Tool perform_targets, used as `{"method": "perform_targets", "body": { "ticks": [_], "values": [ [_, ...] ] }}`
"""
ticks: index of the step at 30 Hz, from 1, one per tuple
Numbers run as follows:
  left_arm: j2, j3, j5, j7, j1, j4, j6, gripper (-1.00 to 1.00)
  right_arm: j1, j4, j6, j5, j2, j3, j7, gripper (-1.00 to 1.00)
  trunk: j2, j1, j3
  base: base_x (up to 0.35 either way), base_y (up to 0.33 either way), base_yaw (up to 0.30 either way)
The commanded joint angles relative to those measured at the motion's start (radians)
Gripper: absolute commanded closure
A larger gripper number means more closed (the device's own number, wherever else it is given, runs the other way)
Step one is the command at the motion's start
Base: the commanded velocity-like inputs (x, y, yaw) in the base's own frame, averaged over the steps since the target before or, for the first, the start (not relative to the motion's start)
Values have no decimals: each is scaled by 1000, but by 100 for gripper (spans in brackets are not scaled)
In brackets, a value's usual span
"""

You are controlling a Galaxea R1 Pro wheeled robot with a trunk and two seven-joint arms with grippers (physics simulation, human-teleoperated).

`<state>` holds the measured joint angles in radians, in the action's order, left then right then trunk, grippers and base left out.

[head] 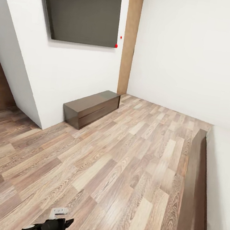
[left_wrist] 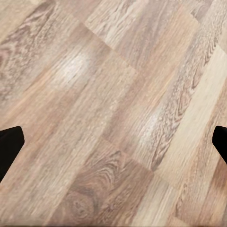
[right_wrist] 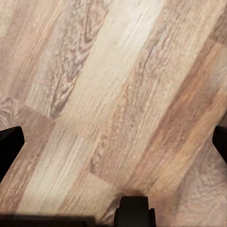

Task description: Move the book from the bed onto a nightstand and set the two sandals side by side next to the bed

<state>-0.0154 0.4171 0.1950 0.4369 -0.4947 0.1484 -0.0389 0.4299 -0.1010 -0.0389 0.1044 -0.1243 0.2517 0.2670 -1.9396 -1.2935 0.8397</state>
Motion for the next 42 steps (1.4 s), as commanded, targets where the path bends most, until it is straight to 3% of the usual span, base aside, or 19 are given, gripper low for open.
{"method": "perform_targets", "body": {
  "ticks": [1,31,42],
  "values": [
    [0,8,11,3,-1,-1,-4,-100,0,-2,-4,11,0,9,4,-100,0,0,1,0,0,73],
    [1,9,9,3,-1,-1,-4,-100,0,-2,-4,9,0,9,4,-100,0,0,2,3,0,7],
    [-1,12,8,3,-1,-1,-3,-100,0,-2,-4,9,0,9,4,-100,0,0,2,286,0,0]
  ]
}}
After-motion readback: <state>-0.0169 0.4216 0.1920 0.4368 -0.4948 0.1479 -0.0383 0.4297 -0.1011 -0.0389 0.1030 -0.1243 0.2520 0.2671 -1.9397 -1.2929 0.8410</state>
